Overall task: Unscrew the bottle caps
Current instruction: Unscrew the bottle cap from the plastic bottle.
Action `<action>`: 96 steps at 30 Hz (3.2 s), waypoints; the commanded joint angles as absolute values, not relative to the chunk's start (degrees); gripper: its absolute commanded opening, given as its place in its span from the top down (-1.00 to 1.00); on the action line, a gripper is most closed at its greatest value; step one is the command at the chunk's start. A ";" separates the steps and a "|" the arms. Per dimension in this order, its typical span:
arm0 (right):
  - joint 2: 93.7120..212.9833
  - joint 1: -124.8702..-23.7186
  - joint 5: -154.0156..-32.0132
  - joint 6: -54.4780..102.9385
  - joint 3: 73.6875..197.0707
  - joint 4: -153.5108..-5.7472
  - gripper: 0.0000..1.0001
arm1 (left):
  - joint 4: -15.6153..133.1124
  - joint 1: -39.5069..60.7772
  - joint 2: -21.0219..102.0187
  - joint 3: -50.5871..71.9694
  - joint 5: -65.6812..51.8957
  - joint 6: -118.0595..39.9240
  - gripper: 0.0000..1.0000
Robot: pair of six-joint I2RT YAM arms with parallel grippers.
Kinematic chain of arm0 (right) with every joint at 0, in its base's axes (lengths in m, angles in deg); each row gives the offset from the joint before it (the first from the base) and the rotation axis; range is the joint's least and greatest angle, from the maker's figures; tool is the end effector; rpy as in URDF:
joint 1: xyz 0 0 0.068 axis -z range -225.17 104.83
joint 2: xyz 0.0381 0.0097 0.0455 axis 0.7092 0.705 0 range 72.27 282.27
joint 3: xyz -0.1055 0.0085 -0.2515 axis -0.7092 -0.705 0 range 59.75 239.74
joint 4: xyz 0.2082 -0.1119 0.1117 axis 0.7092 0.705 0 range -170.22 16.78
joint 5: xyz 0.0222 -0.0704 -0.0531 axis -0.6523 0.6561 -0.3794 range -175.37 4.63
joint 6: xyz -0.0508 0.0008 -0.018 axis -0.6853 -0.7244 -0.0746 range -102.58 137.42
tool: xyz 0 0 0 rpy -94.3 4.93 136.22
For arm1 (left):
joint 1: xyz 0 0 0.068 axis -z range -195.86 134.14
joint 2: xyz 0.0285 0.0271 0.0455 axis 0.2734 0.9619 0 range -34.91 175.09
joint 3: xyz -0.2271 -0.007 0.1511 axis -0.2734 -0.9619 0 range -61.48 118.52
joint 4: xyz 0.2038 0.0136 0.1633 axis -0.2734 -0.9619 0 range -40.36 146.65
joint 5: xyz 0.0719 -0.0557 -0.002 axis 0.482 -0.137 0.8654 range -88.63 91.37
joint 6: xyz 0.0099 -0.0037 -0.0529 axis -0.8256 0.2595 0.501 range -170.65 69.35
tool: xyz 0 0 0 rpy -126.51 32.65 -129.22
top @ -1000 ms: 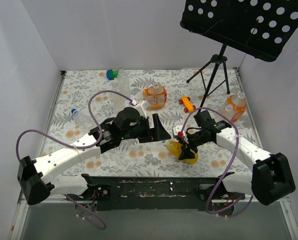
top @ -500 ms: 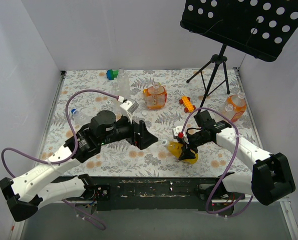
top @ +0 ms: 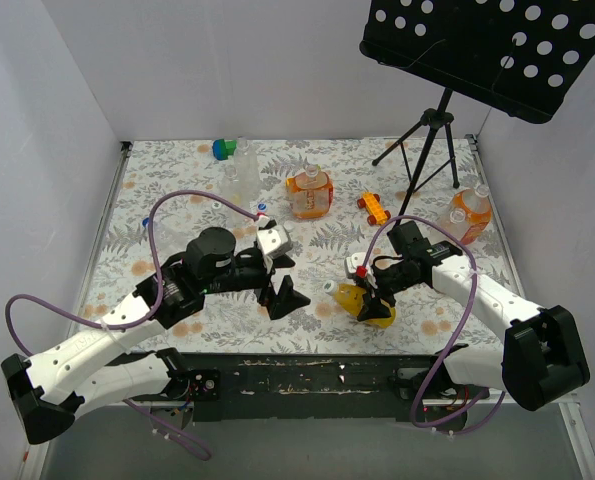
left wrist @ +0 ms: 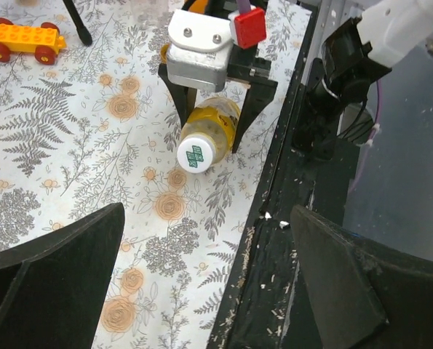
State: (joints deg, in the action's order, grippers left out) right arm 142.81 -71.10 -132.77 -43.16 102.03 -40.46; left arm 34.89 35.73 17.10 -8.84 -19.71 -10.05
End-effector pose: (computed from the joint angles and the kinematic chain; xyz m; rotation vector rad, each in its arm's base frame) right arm 0.1801 0.1166 0.2084 -1.7976 1.6112 0.8688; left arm 0.1153 -0.1663 0.3457 0.4853 2.1408 -1.3567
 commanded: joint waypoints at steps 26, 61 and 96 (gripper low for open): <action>143.55 -71.01 -133.54 -46.74 102.64 -38.48 0.80 | 40.21 35.55 15.45 -15.86 -27.63 -23.66 -0.96; 143.90 -70.92 -133.63 -47.18 102.72 -38.12 0.80 | 50.40 35.55 22.22 -17.97 -31.76 -23.05 -0.96; 144.25 -71.01 -133.45 -47.27 102.72 -38.04 0.80 | 53.66 35.64 25.83 -17.18 -32.91 -24.10 -0.96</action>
